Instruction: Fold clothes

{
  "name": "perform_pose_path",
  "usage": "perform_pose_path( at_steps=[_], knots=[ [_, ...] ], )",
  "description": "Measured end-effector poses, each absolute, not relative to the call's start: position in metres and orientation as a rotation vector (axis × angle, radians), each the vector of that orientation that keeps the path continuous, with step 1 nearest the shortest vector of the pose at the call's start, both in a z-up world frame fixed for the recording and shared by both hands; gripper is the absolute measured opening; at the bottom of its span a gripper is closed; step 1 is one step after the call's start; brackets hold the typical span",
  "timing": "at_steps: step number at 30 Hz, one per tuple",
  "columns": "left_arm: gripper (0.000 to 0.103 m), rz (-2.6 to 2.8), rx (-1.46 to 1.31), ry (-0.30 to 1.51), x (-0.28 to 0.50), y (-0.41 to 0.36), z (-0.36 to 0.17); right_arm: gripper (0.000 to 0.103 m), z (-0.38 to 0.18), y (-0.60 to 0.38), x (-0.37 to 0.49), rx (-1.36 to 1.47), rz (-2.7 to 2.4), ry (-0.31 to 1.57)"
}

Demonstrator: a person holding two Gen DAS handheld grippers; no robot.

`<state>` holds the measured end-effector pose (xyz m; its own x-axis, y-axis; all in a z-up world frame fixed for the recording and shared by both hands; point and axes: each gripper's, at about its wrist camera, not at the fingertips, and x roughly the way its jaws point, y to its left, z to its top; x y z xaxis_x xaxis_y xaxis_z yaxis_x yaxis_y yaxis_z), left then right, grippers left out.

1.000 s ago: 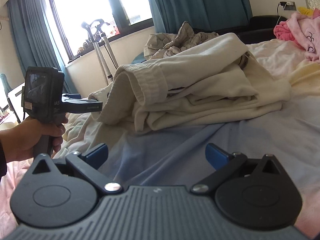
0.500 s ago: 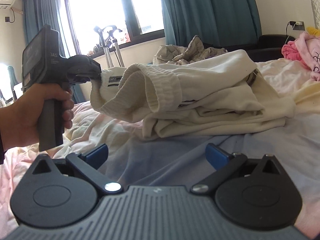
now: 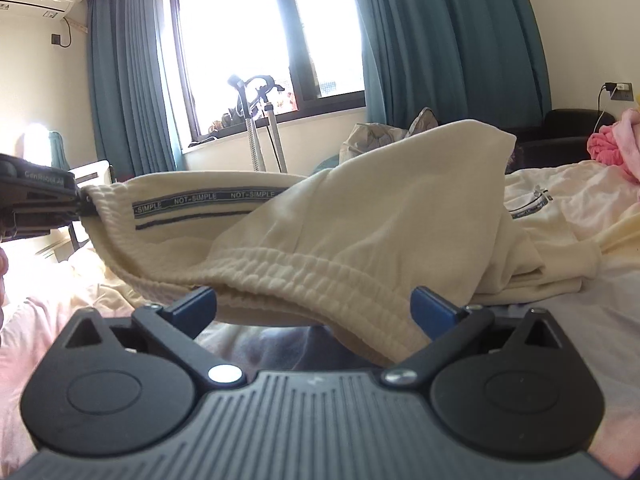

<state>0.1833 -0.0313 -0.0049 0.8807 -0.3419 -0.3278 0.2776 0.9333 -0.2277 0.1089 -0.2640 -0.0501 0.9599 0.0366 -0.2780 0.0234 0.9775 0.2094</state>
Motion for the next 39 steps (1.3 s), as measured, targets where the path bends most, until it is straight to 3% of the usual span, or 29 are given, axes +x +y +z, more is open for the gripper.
perform_pose_path(
  at_steps=[20, 32, 35, 37, 39],
  knots=[
    [0.010, -0.257, -0.272, 0.472, 0.181, -0.011, -0.054, 0.097, -0.053, -0.286, 0.104, 0.250, -0.094, 0.268],
    [0.011, -0.247, -0.282, 0.485, 0.182, -0.008, -0.055, 0.085, -0.090, -0.281, 0.116, 0.267, -0.093, 0.531],
    [0.014, -0.252, -0.278, 0.485, 0.181, -0.007, -0.056, 0.075, -0.098, -0.289, 0.127, 0.325, -0.135, 0.538],
    [0.014, -0.253, -0.276, 0.484, 0.181, -0.006, -0.057, 0.054, -0.103, -0.300, 0.133, 0.388, -0.168, 0.539],
    [0.014, -0.253, -0.278, 0.483, 0.181, -0.006, -0.057, 0.043, -0.104, -0.311, 0.132, 0.450, -0.185, 0.508]
  ],
)
